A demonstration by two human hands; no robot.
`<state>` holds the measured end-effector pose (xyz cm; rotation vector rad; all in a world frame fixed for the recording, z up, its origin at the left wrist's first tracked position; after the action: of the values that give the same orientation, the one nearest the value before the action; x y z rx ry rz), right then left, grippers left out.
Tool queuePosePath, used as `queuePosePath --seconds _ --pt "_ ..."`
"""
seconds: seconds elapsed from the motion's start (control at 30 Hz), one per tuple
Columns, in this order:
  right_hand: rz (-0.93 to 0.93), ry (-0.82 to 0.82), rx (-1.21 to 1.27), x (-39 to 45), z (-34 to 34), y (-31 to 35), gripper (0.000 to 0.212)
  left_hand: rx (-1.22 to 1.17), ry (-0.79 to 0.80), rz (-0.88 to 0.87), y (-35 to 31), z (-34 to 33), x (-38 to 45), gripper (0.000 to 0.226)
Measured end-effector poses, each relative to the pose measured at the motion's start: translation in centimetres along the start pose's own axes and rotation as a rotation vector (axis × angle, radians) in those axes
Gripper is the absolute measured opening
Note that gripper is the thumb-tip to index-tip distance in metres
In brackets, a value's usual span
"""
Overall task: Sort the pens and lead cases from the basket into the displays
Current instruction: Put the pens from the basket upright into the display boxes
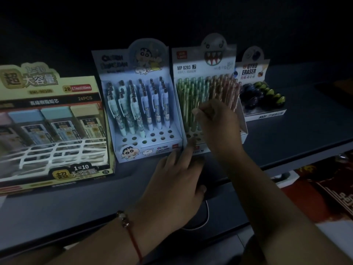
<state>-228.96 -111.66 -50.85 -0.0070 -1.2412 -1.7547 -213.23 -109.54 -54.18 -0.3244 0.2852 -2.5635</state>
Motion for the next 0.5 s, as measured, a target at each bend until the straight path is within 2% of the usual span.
queuePosePath --seconds 0.2,0.33,0.5 --pt "-0.067 0.022 0.049 -0.3 0.3 -1.3 0.019 0.009 -0.011 0.008 0.0 -0.1 0.0 0.061" --pt "-0.034 0.090 0.052 -0.9 1.8 -1.1 0.017 0.018 -0.018 0.020 -0.2 0.2 -0.3 0.062" --pt "0.032 0.200 -0.059 -2.8 4.9 0.1 0.013 -0.017 -0.061 0.003 -1.1 0.7 -0.8 0.059"
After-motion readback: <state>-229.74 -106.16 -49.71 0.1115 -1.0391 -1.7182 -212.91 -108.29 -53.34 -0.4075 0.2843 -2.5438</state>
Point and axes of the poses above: each hand's wrist, its own x-axis towards the middle knuckle, its own z-axis out of the back of the hand, y = z × x, the point moved 3 cm from there along x, towards the middle knuckle, and after that the axes turned 3 degrees about -x, right-handed, at the moved point
